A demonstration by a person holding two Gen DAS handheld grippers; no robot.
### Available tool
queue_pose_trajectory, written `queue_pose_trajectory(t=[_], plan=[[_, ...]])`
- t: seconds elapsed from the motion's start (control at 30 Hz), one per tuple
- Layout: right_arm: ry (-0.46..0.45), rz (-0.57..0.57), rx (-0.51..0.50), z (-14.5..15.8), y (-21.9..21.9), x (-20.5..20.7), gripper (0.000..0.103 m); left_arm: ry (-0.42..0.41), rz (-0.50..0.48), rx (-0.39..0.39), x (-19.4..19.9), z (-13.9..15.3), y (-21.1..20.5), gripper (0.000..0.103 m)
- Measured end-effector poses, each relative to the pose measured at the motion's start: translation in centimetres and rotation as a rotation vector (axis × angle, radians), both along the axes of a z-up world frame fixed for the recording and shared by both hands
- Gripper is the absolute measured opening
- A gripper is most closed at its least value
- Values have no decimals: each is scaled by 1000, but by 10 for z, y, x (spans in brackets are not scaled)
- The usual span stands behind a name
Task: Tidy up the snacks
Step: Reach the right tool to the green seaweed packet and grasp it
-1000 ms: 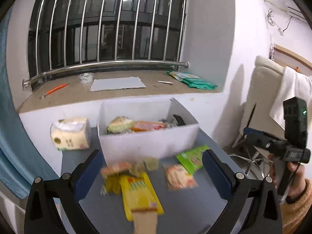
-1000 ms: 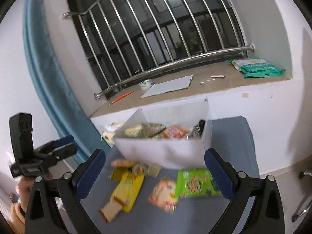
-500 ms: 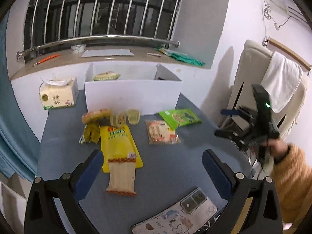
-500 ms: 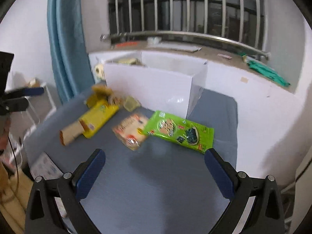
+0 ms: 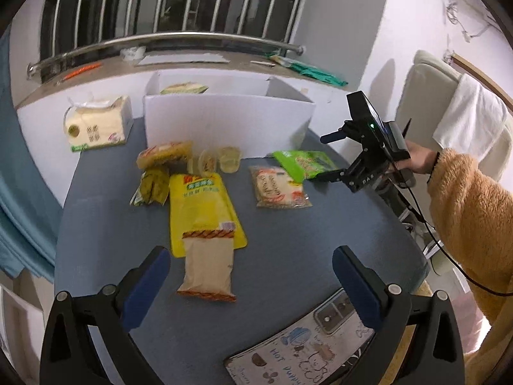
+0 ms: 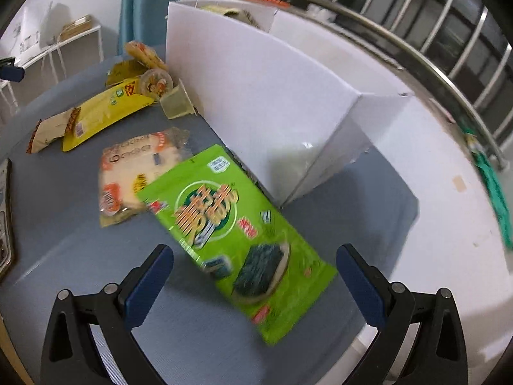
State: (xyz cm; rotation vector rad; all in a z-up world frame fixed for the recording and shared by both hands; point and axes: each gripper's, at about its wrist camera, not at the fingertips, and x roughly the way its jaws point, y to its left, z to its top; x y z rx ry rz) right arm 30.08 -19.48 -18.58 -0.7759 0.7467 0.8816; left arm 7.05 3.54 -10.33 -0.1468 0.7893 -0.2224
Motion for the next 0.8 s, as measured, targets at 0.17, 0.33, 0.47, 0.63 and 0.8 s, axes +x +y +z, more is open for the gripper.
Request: queue_pose_trajectory(t=[0.17,0.33,0.47,0.63,0.8], plan=[[63,39,-5,-10,14,21,103,20,25,-11,0,-5,10,103],[147,30,42,-20,18,35,103,43,45,-20,2,-12,16,103],[227,-15,72,-23,11,41,93,55,48,-21,4,-16,15,103],[201,-48,104,-10,-2,24,14,74,49,-3,6,-26,12,103],[153,-76,146,-8,-19,-18,14,90,56,1,9,-34,11,103]])
